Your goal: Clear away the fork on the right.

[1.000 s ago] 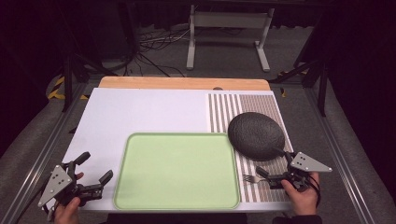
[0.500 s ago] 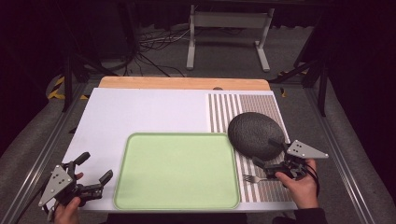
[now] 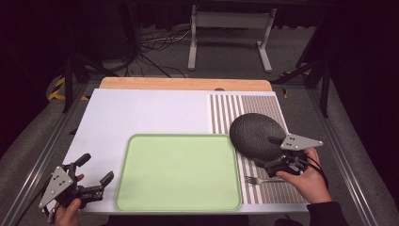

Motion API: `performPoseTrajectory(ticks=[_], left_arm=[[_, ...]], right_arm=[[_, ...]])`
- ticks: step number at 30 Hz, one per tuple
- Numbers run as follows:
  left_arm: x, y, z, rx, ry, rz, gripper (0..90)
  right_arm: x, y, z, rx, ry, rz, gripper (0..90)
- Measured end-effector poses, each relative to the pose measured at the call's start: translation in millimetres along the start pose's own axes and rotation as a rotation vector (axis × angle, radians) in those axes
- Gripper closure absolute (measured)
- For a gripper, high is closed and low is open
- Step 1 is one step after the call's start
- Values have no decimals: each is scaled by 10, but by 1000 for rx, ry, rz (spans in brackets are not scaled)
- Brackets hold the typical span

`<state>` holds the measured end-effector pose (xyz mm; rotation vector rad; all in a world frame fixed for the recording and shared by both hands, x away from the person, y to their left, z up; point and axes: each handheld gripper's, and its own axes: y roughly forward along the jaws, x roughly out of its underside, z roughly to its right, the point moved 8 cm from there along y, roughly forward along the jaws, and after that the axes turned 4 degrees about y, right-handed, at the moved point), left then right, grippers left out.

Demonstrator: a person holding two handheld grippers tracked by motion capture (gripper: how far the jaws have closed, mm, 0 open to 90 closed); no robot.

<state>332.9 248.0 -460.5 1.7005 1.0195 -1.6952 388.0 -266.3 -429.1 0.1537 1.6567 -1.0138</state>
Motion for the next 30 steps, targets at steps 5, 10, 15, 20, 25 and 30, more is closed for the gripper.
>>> performPoseTrajectory(ticks=[5,10,15,20,25,30], left_arm=[[2,1,2,1,0,-1,15],[1,0,1,0,0,-1,15],[2,0,-2,-1,-1,-1,15],[3,0,-1,-1,-1,-2,15],[3,-1,0,-1,-1,-3,15],[4,-1,-4,-4,-1,-3,15]], right_arm=[[8,-13,-11,-9,-50,-92,32],[15,-8,-21,-17,-104,-192,49],[41,2,-28,-33,-141,-279,58],[69,-7,-28,-44,-172,-355,63],[103,-8,-27,-56,-201,-412,63],[141,-11,-19,-70,-235,-463,73]])
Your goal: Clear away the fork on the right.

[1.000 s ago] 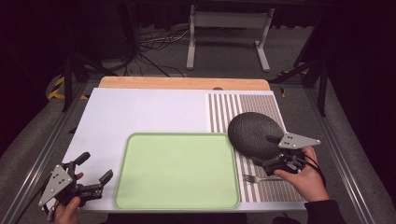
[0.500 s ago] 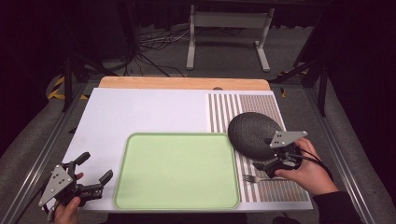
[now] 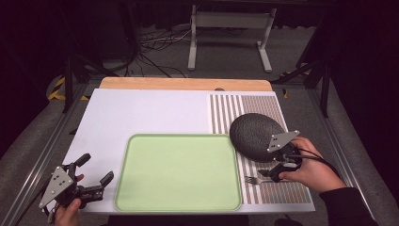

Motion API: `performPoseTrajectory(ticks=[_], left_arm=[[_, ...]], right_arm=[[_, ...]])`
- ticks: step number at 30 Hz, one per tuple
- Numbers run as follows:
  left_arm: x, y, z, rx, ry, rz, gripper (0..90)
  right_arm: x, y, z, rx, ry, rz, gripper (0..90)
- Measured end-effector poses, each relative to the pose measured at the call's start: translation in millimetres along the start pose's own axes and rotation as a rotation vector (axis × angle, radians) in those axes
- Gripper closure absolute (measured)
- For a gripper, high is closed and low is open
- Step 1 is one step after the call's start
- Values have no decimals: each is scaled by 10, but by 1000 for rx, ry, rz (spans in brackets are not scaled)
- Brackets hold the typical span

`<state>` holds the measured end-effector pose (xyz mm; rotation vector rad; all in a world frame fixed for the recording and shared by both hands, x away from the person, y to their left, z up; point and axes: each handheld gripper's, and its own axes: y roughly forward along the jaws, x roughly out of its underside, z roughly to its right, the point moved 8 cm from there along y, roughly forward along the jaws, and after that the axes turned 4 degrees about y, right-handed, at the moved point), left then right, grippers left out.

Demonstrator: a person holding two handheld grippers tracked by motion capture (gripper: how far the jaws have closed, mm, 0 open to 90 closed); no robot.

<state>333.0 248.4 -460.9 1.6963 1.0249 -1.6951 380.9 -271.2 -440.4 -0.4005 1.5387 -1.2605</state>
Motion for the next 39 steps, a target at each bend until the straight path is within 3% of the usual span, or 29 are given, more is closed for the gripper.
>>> performPoseTrajectory(ticks=[15,22,24,26,31,36,39], left_arm=[[-4,-5,1,1,3,2,15],[-4,-3,1,1,3,2,16],[-5,-5,3,2,4,1,16],[-5,-4,4,1,6,2,16],[-3,-2,5,3,5,0,17],[-2,-3,5,3,4,0,17],[-2,-2,5,3,3,0,17]], right_arm=[[122,60,19,-35,-25,-110,105],[179,94,-34,-69,-82,-166,150],[187,104,-37,-68,-98,-175,177],[217,128,-58,-88,-155,-202,239],[310,152,-106,-129,-179,-280,351],[424,206,-128,-163,-254,-376,463],[463,232,-148,-178,-270,-414,514]])
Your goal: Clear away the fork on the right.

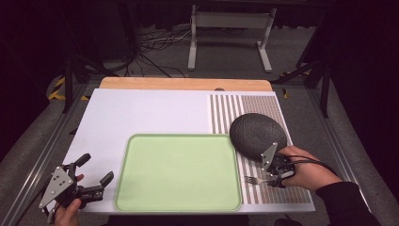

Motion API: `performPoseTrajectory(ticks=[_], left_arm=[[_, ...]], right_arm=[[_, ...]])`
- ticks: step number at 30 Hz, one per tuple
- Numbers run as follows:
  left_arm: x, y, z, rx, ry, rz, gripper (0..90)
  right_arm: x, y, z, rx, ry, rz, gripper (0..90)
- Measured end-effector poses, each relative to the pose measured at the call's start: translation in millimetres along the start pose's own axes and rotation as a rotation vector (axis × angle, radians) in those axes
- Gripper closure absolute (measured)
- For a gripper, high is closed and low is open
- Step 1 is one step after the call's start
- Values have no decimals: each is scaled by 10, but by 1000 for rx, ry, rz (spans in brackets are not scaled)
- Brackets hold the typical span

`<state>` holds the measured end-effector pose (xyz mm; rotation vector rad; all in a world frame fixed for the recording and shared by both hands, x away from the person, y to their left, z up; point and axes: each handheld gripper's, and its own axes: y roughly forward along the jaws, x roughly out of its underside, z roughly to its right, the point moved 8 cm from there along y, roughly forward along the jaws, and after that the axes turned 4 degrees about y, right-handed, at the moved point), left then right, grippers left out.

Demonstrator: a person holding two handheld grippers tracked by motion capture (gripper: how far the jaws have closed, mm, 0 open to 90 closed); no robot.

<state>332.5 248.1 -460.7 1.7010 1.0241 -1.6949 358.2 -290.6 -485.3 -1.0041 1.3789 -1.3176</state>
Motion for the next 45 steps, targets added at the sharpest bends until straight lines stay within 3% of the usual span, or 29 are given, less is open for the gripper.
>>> performPoseTrajectory(ticks=[9,14,21,31,35,45], left_arm=[[1,2,1,2,1,0,17],[1,3,3,3,2,-1,17],[0,1,2,3,-1,2,17],[3,6,7,9,1,-2,17],[7,14,18,13,3,-5,17],[5,13,16,10,0,-3,17]], right_arm=[[15,80,-22,-41,-44,-60,723],[13,80,-5,-42,-96,-94,826],[3,86,-3,-43,-122,-106,843],[2,83,-4,-47,-116,-114,848],[13,68,-4,-45,-92,-120,849],[-42,-197,22,-2,-42,-17,850]])
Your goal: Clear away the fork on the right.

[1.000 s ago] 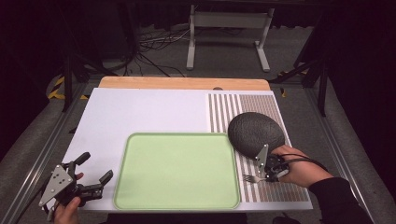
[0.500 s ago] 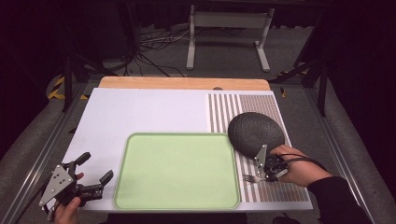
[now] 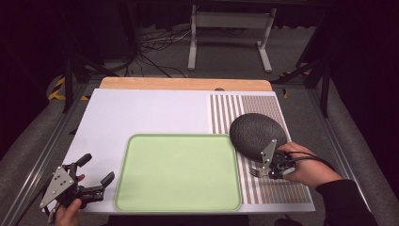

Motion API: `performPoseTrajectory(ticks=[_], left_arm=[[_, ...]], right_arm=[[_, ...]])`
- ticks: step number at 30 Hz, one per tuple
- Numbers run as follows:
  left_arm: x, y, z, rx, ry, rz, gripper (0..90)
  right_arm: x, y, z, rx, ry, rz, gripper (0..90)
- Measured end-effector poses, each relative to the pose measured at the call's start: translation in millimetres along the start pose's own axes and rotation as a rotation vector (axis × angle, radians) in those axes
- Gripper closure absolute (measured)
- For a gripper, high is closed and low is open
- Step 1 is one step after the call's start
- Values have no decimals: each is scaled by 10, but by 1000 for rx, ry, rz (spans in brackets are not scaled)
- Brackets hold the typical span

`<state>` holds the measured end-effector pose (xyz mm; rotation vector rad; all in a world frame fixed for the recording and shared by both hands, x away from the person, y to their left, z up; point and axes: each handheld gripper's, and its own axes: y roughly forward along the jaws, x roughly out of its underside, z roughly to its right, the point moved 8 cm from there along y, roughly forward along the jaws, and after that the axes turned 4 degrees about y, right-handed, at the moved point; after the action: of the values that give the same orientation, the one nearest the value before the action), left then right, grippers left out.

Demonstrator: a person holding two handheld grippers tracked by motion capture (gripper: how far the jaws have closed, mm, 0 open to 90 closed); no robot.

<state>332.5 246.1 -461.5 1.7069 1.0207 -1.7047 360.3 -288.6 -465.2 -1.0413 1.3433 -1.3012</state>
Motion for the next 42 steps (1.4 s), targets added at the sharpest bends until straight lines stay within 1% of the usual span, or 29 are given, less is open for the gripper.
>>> performPoseTrajectory(ticks=[3,4,6,9,10,13,14,15,16,19,21,24,27,29,32,33,35,38,40,41,42], left_arm=[[1,-1,-3,-1,-1,0,17],[3,-3,-5,0,-1,-2,17],[1,-4,-6,-2,-3,1,17],[1,-6,-7,-1,-3,0,17],[1,-6,-7,-1,-3,0,17],[0,-6,-8,-2,-4,1,17],[-1,-6,-8,-3,-4,2,16],[-1,-7,-9,-3,-3,3,17],[-1,-7,-9,-3,-4,2,17],[-2,-8,-9,-3,-3,2,17],[-1,-6,-8,-2,-3,2,17],[2,-4,-8,-1,-2,-1,17],[-1,-4,-3,1,-1,1,17],[-2,-6,-6,1,-1,2,17],[-2,-7,-10,0,-2,2,16],[-1,-8,-11,0,-3,2,16],[-4,-9,-10,0,-3,4,17],[-6,-10,-9,2,1,4,17],[-4,-9,-9,2,0,3,16],[-4,-9,-10,2,0,4,17],[-5,-8,-10,2,-1,4,17]], right_arm=[[-37,-89,16,18,1,45,850],[-44,-104,16,23,6,52,850],[-66,-138,26,29,-3,71,850],[-90,-191,30,36,1,87,850],[-92,-210,26,36,10,87,850],[-147,-273,36,51,14,131,850],[-164,-285,45,56,6,141,850],[-178,-304,40,58,14,145,850],[-196,-321,43,61,11,151,850],[-264,-374,47,77,3,169,850],[-314,-410,40,82,8,174,850],[-446,-428,36,74,11,198,850],[-554,-427,42,81,2,178,851],[-650,-441,37,81,-1,185,850],[-819,-465,28,80,-24,185,850],[-819,-465,28,80,-24,185,850],[-905,-485,31,89,-34,186,850],[-1005,-504,32,83,-33,203,850],[-1043,-514,34,86,-19,202,850],[-1065,-518,38,82,-34,204,850],[-1078,-525,33,83,-23,198,850]])
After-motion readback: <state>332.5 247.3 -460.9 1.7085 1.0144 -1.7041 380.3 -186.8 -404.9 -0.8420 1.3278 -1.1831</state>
